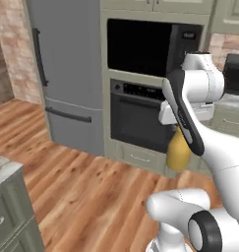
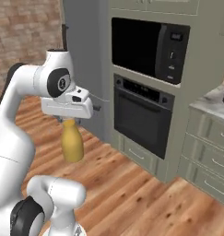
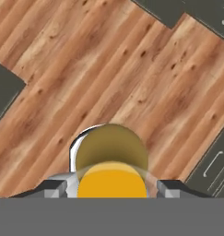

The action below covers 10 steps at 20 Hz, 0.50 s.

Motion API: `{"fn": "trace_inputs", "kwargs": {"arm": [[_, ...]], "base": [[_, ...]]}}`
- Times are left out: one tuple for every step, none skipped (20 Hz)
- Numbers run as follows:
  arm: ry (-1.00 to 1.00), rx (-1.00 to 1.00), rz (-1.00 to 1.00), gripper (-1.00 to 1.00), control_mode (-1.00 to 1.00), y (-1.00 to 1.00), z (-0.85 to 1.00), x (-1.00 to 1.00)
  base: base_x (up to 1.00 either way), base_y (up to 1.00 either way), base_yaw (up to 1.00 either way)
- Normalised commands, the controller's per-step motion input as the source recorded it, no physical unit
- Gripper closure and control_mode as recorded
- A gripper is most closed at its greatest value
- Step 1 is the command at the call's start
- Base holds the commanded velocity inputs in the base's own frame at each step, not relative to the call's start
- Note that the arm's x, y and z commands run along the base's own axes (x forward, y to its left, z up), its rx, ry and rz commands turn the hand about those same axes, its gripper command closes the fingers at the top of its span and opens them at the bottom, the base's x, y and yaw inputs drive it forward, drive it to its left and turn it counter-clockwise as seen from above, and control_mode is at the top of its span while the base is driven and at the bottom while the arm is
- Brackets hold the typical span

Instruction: There is a tray on the dining counter. Grab the cup, mug, and pitcher and place them on the tray. The pitcher may be placed next to the tray if it cannot fit the tray.

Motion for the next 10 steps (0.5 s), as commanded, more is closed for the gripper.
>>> {"fn": "trace_inputs", "kwargs": {"arm": [[0.00,0.00,0.00,1.00,1.00,0.00,0.00,0.00],[0.00,0.00,0.00,1.00,1.00,0.00,0.00,0.00],[0.00,0.00,0.00,1.00,1.00,0.00,0.00,0.00],[0.00,0.00,0.00,1.00,1.00,0.00,0.00,0.00],[0.00,0.00,0.00,1.00,1.00,0.00,0.00,0.00],[0.00,0.00,0.00,1.00,1.00,0.00,0.00,0.00],[0.00,0.00,0.00,1.00,1.00,0.00,0.00,0.00],[0.00,0.00,0.00,1.00,1.00,0.00,0.00,0.00],[0.00,0.00,0.00,1.00,1.00,0.00,0.00,0.00],[0.00,0.00,0.00,1.00,1.00,0.00,0.00,0.00]], "base": [[0.81,-0.59,0.59],[0.82,-0.63,0.57],[0.81,-0.77,0.51],[0.80,-0.79,0.50],[0.75,-0.82,0.50],[0.72,-0.84,0.49],[0.71,-0.80,0.50],[0.68,-0.78,0.51],[0.67,-0.78,0.51],[0.68,-0.76,0.51]]}}
